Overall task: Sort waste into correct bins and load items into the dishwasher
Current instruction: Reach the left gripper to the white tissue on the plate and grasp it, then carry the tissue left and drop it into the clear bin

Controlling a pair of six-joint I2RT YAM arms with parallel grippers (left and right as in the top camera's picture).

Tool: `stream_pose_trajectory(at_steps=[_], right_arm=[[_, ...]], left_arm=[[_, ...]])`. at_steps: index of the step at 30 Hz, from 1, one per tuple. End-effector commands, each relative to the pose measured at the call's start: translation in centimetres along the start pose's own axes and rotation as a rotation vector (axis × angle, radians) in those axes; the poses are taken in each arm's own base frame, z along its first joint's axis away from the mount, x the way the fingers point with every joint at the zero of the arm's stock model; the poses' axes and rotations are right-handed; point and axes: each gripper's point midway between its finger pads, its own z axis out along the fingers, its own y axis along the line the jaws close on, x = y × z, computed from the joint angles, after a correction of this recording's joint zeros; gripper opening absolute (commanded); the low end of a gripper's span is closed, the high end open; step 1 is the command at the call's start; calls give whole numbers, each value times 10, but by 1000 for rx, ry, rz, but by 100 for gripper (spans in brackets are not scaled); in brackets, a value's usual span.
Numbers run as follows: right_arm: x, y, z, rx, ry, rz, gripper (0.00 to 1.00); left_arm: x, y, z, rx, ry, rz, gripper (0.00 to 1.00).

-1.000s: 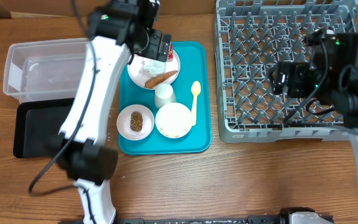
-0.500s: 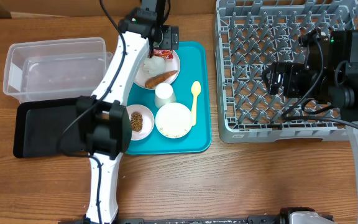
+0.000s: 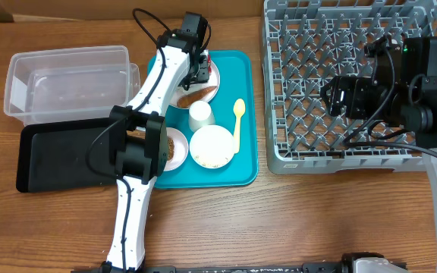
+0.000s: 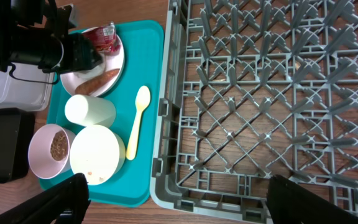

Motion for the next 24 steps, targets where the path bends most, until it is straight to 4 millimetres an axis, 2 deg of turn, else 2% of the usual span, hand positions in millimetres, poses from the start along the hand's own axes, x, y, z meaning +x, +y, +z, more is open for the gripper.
stream_pose_trajectory(at_steps=[1, 2, 6, 9, 13, 16, 18, 20, 24], right_arm=[[-7, 4, -10, -10, -36, 0, 93], [-7, 4, -10, -10, -36, 0, 92], [-7, 4, -10, -9, -35, 1, 91], [-7, 4, -10, -9, -34, 1, 91], [-7, 4, -10, -9, -34, 1, 91], [-6, 4, -10, -9, -33, 1, 91], [-7, 4, -10, -9, -33, 1, 91], [-7, 4, -10, -10, -33, 1, 91], [-7, 4, -10, -10, -36, 1, 90]], left_arm=[[4, 6, 13, -24, 20, -14, 13], [4, 6, 13, -25, 22, -13, 4], [0, 5, 8, -19, 10, -14, 4], [-13, -1, -12, 28, -16, -21, 4], [-41, -4, -63, 99, -85, -43, 4], [-58, 4, -109, 136, -132, -66, 4], [-60, 17, -134, 138, -139, -85, 4], [-55, 38, -154, 116, -117, -105, 4], [-31, 97, -169, 30, -8, -180, 4]])
